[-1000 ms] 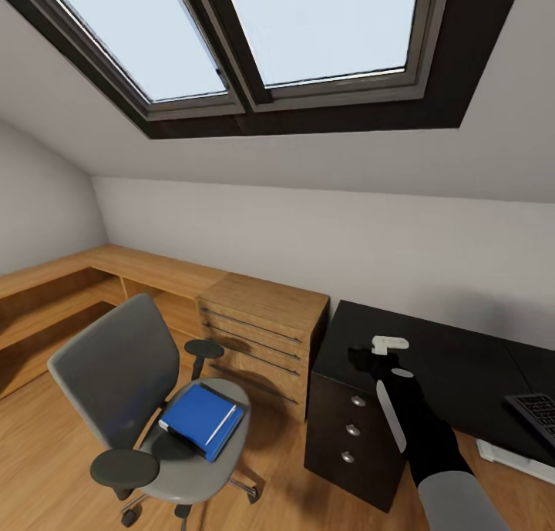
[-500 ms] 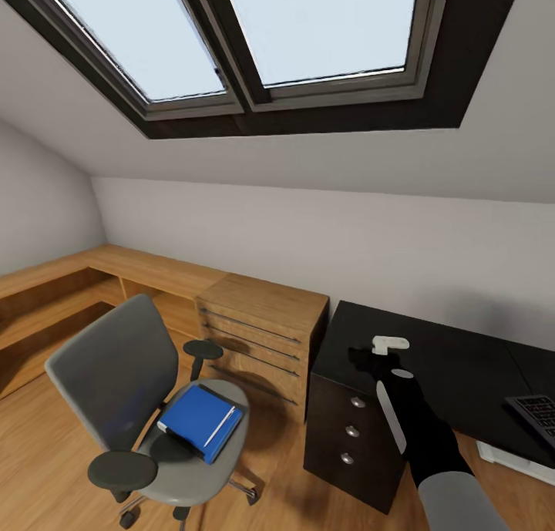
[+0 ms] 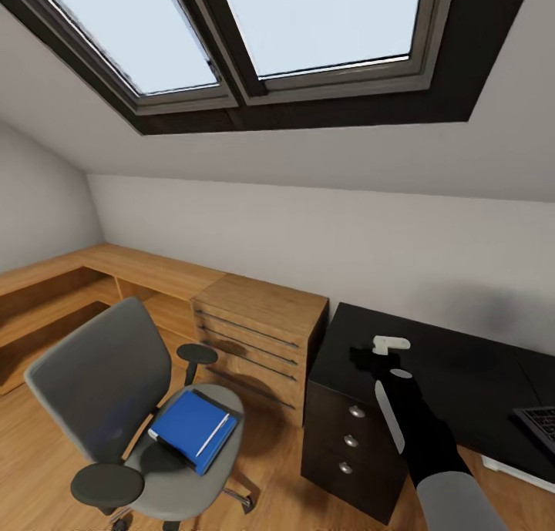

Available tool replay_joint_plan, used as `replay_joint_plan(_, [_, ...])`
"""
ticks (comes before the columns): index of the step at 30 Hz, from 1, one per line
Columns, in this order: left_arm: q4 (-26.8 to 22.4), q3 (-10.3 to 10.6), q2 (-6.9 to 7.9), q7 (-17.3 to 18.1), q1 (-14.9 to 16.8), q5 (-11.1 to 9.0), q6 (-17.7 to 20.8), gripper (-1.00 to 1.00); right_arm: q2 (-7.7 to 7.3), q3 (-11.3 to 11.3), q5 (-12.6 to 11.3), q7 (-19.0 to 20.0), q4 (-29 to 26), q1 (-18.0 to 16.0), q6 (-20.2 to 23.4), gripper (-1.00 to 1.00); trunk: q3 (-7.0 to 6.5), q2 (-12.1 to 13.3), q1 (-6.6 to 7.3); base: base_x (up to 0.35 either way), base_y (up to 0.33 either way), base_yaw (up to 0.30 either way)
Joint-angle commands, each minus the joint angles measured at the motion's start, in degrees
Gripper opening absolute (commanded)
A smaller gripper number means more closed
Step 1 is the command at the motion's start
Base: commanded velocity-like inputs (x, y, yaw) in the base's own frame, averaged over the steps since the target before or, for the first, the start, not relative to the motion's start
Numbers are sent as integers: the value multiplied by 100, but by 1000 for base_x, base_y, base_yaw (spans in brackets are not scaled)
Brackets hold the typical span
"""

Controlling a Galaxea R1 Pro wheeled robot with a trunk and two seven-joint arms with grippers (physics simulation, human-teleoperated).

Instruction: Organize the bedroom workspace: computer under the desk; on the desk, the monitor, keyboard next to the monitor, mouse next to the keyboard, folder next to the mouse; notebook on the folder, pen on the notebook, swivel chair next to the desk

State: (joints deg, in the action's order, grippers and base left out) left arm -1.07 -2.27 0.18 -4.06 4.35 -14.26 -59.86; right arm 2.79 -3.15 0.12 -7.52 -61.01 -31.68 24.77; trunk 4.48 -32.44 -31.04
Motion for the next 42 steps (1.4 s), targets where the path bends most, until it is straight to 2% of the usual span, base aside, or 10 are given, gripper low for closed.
replay_joint_plan(1, [2, -19, 0, -42, 4, 55, -14, 100, 4, -7, -18, -25, -8, -5, 26, -100, 21, -11, -2, 1, -1, 8])
replay_joint_plan(22, [2, -19, 0, -43, 4, 54, -14, 100, -18, -27, -13, -42, -28, -5, 27, -100, 209, -11, -2, 0, 0, -64])
replay_joint_plan(31, [2, -19, 0, -43, 4, 51, -14, 100, -31, -23, -3, -30, -24, -5, 27, -100, 240, -11, -2, 0, 0, -46])
replay_joint_plan(33, [2, -19, 0, -43, 4, 54, -14, 100, -206, -16, 1, -4, 125, -5, 26, -100, 241, -11, -2, 0, 0, 0])
replay_joint_plan(35, [2, -19, -3, -38, 4, 55, -14, 100, -266, -11, -1, 3, 199, -5, 21, -100, 241, -11, -2, 19, 0, 0])
replay_joint_plan(42, [2, -19, 1, -34, -127, 55, -14, 100, -312, 11, -3, 14, 328, -5, -22, -100, 241, -11, -2, 210, 0, 0])
